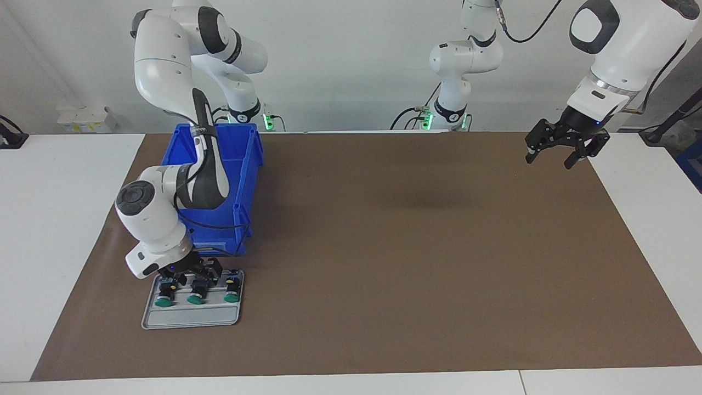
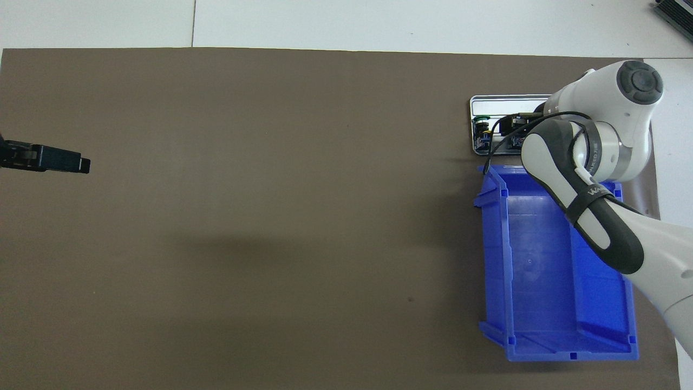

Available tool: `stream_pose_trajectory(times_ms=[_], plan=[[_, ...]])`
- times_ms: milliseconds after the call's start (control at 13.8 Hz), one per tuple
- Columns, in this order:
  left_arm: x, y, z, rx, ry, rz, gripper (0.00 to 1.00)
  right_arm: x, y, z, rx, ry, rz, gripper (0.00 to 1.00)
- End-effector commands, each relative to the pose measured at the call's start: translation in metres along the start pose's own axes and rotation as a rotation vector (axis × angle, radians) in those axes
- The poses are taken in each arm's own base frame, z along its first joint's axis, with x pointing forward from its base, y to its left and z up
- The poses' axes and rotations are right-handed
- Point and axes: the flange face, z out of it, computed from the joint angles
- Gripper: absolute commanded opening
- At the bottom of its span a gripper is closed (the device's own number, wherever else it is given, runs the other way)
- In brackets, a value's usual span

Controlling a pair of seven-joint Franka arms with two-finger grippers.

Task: Place and press button with both arms
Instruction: 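Grasp a green button from the metal tray with the right gripper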

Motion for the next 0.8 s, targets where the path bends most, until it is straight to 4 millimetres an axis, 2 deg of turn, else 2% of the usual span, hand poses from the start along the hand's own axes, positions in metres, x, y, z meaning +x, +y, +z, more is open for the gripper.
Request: stream_pose_trajectory(times_ms=[0,73,218,291,582,727], plan=[[-0.009,0.0,-0.001,-0.012,0.011,0.001,1.0,-0.011,0.001,0.014,-0.008,0.008,-0.036,0.81],[-0.009,0.0,-0.001,-0.012,0.011,0.001,1.0,-0.013,0.0,0.016,-0.008,0.002,-0.05,0.77],[-0.009,0.0,-0.002,-0.011,0.012,0.001,1.0,-0.012,0.003,0.013,-0.01,-0.006,-0.058,0.29],[-0.009,0.0,-0.001,-0.012,0.011,0.001,1.0,-0.011,0.003,0.009,-0.01,0.0,-0.061,0.0],[-0.009,0.0,-0.001,-0.012,0.011,0.001,1.0,-0.007,0.0,-0.032,-0.012,0.045,-0.01,0.0],[-0.009,0.0,-0.002,-0.011,0.012,0.001,1.0,-0.009,-0.011,-0.057,-0.011,0.048,0.089,0.0]])
